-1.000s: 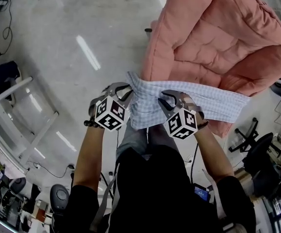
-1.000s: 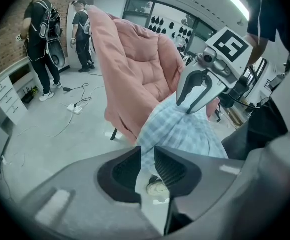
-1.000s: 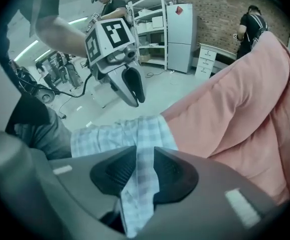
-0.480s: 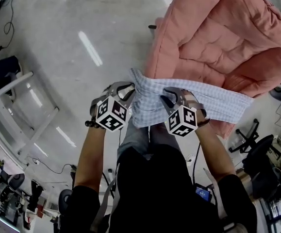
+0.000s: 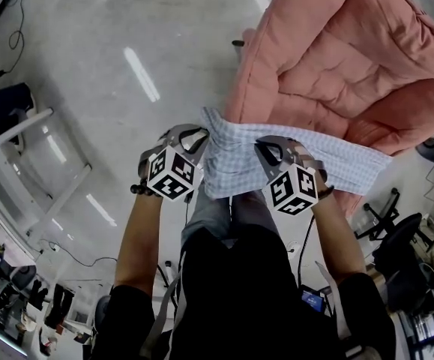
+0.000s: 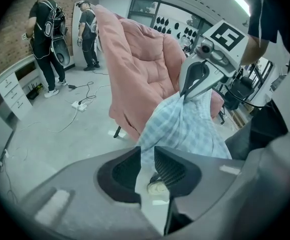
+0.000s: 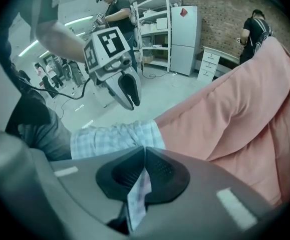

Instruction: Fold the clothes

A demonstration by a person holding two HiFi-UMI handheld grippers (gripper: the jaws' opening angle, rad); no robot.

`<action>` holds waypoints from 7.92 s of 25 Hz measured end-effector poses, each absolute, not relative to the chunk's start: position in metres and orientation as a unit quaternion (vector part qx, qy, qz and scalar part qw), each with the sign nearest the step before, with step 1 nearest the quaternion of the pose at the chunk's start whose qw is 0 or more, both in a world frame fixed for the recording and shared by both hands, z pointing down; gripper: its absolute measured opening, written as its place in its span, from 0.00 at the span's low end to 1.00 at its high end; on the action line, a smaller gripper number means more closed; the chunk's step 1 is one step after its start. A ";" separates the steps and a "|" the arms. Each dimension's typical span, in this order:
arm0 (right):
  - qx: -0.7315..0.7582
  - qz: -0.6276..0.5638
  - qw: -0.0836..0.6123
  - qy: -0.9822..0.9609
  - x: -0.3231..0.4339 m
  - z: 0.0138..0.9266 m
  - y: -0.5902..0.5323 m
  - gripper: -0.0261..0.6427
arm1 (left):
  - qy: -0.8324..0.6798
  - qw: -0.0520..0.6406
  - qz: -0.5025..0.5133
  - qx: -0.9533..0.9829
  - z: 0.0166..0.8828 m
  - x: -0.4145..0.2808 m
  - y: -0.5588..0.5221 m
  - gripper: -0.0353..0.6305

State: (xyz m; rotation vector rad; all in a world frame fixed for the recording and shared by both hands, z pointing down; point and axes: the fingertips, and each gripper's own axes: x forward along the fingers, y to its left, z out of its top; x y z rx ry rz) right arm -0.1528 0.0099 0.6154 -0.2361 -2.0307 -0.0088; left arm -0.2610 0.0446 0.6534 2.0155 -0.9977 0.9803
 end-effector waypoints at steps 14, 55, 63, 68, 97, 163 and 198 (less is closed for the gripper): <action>-0.084 -0.009 0.479 -0.874 -0.160 0.617 0.001 0.06 | -0.224 0.236 0.462 0.825 0.716 -0.255 0.040 0.29; 0.154 -0.035 0.502 -0.850 -0.180 0.567 -0.056 0.06 | -0.151 0.160 0.441 0.870 0.637 -0.311 0.021 0.08; 0.165 -0.097 0.484 -0.854 -0.214 0.540 -0.108 0.06 | -0.211 0.148 0.442 0.859 0.600 -0.356 -0.020 0.08; 0.174 -0.109 0.473 -0.857 -0.234 0.536 -0.128 0.06 | -0.236 0.151 0.445 0.850 0.598 -0.382 -0.047 0.08; 0.233 -0.063 0.476 -0.846 -0.214 0.585 -0.139 0.24 | -0.279 0.200 0.395 0.852 0.659 -0.338 -0.060 0.21; 0.220 0.034 0.506 -0.833 0.384 0.520 -0.053 0.19 | -0.286 0.192 0.395 0.852 0.516 0.271 -0.014 0.18; 0.121 -0.121 0.495 -0.852 0.385 0.661 -0.068 0.05 | -0.407 0.116 0.481 0.768 0.644 0.278 -0.025 0.07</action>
